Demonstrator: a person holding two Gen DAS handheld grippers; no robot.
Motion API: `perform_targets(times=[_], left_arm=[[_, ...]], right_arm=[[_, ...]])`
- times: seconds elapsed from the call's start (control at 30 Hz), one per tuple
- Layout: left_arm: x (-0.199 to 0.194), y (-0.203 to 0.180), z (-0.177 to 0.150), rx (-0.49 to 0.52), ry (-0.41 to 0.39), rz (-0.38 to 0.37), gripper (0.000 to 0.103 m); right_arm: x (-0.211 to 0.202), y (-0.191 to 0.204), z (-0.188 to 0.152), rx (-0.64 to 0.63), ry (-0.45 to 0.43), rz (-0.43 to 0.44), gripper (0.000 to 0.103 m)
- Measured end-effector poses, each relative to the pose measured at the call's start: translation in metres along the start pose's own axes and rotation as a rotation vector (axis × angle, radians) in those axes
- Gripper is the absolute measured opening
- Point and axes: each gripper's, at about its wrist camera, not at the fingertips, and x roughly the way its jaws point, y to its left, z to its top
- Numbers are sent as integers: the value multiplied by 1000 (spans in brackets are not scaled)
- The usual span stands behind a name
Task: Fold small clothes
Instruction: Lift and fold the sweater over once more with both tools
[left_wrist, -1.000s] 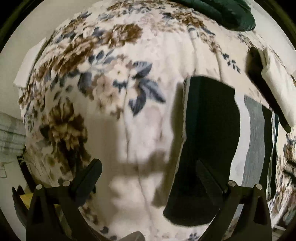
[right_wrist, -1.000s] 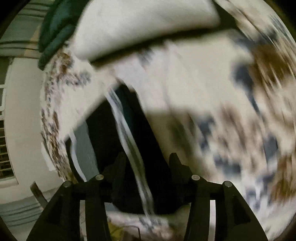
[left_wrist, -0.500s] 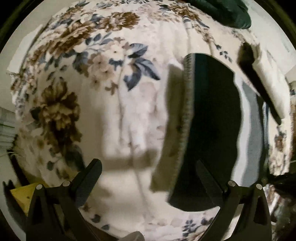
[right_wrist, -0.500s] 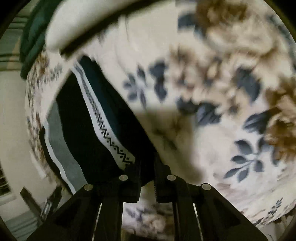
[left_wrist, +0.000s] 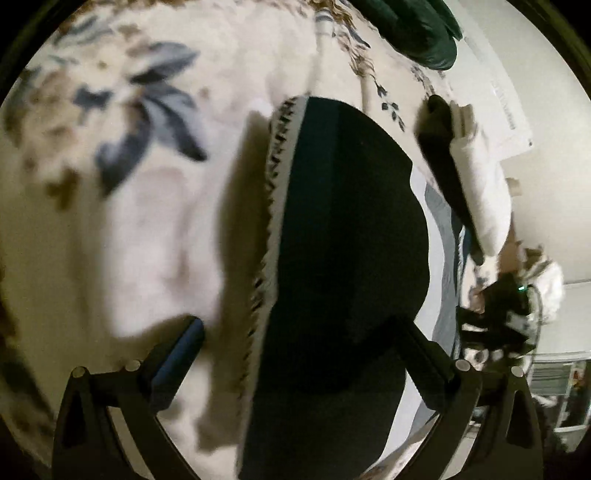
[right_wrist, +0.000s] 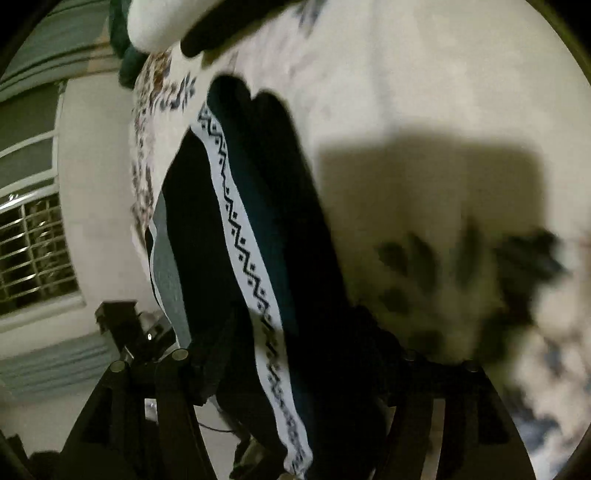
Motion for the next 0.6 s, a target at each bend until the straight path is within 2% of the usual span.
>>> perform_targets(times=[0.13,0.3,0.33,0.37,0.4,0.43,0.47,0.5,0.6], left_arm=[[12,1,9,-24,-10,-87,103],[11,-7,10,-14,-64,-150,101],[10,-10,10,-3,-77,-157,96],[8,-13,10,10,-86,-157,77],[7,-15,12,20,-87,-158,62],[4,-16,13,29,-95,-151,55],[1,-18,14,37,-99,-151,37],[-4,-21,15,41,-98,-152,34],[-13,-36,21,82,-92,-98,30]], right_arm=[[17,3,4,-22,41,75,67],[37,8,10,-23,69,140,68],[35,7,3,-24,64,148,68],[40,11,3,-29,55,142,67],[43,14,3,-31,41,137,59],[43,17,4,-24,29,132,52],[43,19,1,-7,8,133,35],[44,25,-1,8,-15,148,27],[34,43,-15,11,-84,106,25]])
